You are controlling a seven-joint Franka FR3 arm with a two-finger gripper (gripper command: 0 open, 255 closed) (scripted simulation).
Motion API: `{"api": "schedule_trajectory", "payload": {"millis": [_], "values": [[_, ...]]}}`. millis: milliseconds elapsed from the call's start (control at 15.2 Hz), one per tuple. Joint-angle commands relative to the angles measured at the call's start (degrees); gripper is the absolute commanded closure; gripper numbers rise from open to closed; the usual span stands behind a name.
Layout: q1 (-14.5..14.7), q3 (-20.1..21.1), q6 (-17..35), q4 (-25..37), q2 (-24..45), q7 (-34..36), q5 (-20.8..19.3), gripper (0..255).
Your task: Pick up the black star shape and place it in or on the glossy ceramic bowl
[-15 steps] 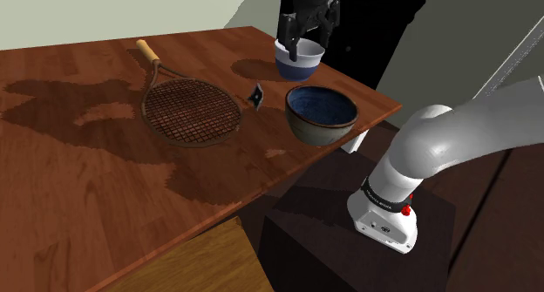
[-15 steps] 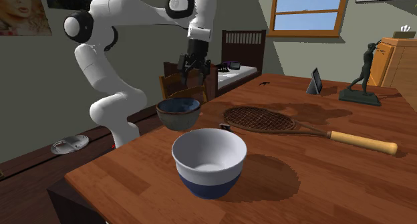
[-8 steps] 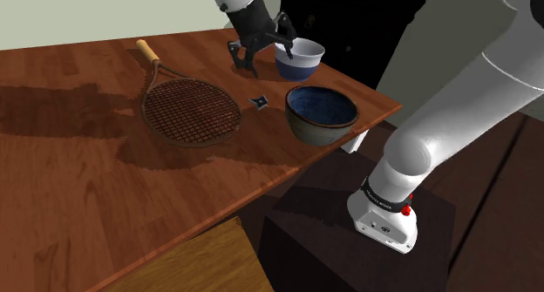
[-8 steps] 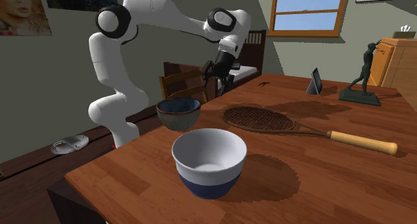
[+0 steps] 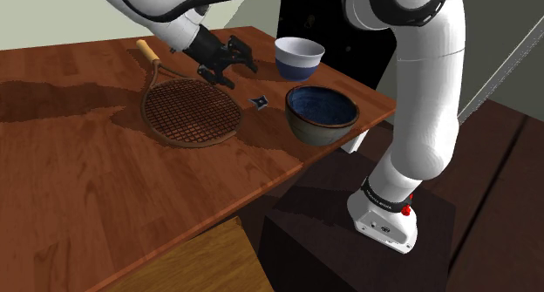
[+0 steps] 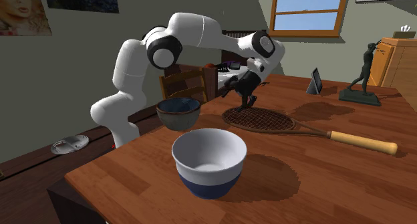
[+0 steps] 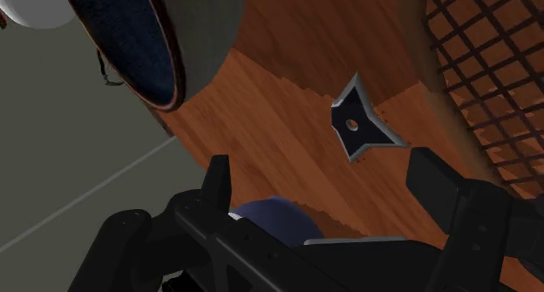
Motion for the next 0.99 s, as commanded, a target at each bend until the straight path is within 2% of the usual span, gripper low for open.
{"api": "schedule_trajectory", "payload": {"millis": [0, 396, 924], "values": [[1.36, -1.2, -1.19, 1.61, 2.61, 2.31, -0.95, 0], [-3.29, -0.5, 4.9, -8.79, -2.4, 2.26, 1.01, 0], [-3.26, -0.52, 4.9, -8.76, -2.38, 2.25, 1.01, 0]]}}
